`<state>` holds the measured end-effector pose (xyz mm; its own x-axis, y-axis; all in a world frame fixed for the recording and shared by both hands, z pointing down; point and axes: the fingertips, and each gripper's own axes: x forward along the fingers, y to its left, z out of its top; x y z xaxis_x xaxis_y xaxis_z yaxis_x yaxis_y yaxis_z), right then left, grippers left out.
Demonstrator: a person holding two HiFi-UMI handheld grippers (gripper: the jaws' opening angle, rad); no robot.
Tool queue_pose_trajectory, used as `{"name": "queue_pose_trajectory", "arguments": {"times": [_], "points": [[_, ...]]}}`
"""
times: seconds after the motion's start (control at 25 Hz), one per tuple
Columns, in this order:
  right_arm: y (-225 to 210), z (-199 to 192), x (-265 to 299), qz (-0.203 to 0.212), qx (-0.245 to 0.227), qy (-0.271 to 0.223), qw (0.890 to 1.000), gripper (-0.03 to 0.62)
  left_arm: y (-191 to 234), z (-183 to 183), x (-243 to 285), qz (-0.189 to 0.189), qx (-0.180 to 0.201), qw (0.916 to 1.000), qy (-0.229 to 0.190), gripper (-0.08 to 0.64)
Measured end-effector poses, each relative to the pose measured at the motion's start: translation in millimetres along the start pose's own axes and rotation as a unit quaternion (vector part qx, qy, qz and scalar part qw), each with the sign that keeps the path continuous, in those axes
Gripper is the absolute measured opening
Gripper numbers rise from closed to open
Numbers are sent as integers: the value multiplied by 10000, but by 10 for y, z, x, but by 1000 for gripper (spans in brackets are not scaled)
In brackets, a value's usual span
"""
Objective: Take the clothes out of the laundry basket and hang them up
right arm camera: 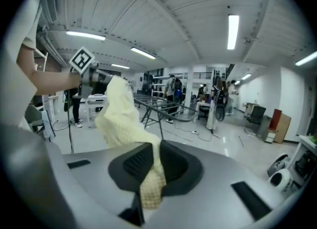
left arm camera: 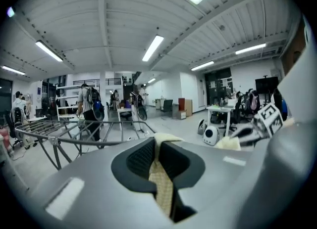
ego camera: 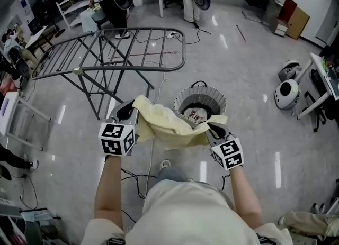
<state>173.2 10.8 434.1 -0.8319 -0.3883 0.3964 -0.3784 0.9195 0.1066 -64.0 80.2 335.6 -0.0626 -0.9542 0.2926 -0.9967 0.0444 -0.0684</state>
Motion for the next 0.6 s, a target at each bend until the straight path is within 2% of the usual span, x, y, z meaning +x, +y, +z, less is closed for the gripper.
{"name": "queue_pose_trajectory", "arguments": {"times": [0.16,0.32,0.44,0.6], "points": [[-374,318,-216,-390,-14,-296,9988,34,15,-641,-7,-25,85,9973,730,48],[-416,529,-271,-396,-276,-385,9981,34,-35,-1057,-40,-140,28,9938,1101,34],[-402,549,-251,-398,-492,-250,9977,35,-17,-1092,-86,-43,-208,9948,992,25],[-389,473,-255,-145,-571,49,9982,44,88,-841,-116,284,-283,9974,606,23]]}}
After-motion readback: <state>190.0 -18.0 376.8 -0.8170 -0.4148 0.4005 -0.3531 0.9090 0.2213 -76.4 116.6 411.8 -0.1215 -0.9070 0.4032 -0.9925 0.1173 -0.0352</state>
